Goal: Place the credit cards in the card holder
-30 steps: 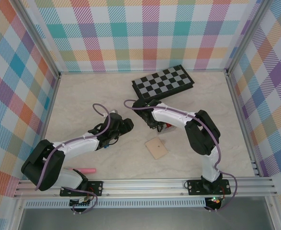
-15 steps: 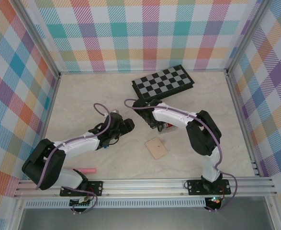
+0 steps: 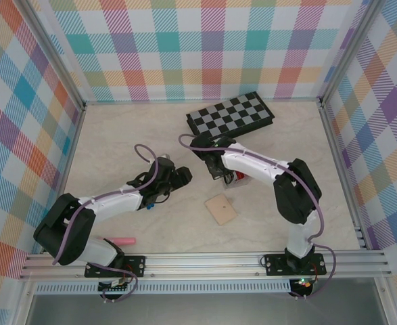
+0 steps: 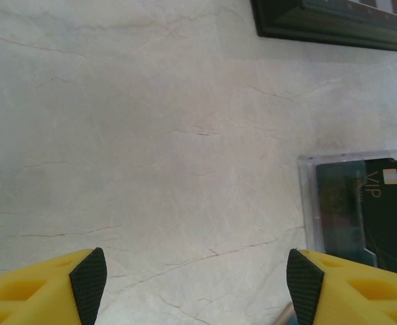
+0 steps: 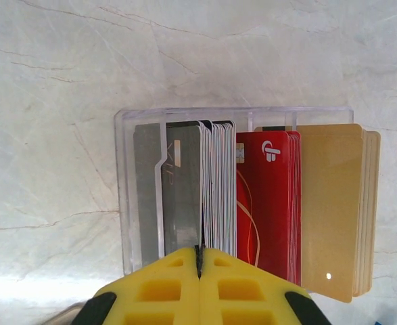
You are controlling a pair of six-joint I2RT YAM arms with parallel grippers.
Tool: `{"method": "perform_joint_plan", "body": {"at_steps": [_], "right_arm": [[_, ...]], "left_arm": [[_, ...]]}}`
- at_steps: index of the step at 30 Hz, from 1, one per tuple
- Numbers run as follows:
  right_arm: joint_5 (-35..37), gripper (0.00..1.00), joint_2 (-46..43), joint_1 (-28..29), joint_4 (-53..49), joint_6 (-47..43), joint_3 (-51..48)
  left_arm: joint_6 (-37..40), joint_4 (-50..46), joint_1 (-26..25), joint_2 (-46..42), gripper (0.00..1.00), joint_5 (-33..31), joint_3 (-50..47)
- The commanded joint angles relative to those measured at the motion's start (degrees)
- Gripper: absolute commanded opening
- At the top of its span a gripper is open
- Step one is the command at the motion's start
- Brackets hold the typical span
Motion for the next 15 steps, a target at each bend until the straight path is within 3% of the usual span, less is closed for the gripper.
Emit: {"method": "perform_joint_plan", "body": {"at_steps": [1,8,15], "right_arm": [[-6.07,0.02,-5.66,-1.33,0.7,-0.03,-1.51],[-19.98,0.01,-15.76,-6.09,7.19,1.21,-7.86],[-37.61,0.01,-27.06,-13.49,15.98,5.79,-16.47]], "left_arm": [[1.77,1.58,-0.58,0.39,0.73,3.34,2.26],[0.6,6.57,-0.13,2.95,0.74,14.17,5.01],[-3.8,15.84,1.16,5.57,0.81,26.72,7.74]]}}
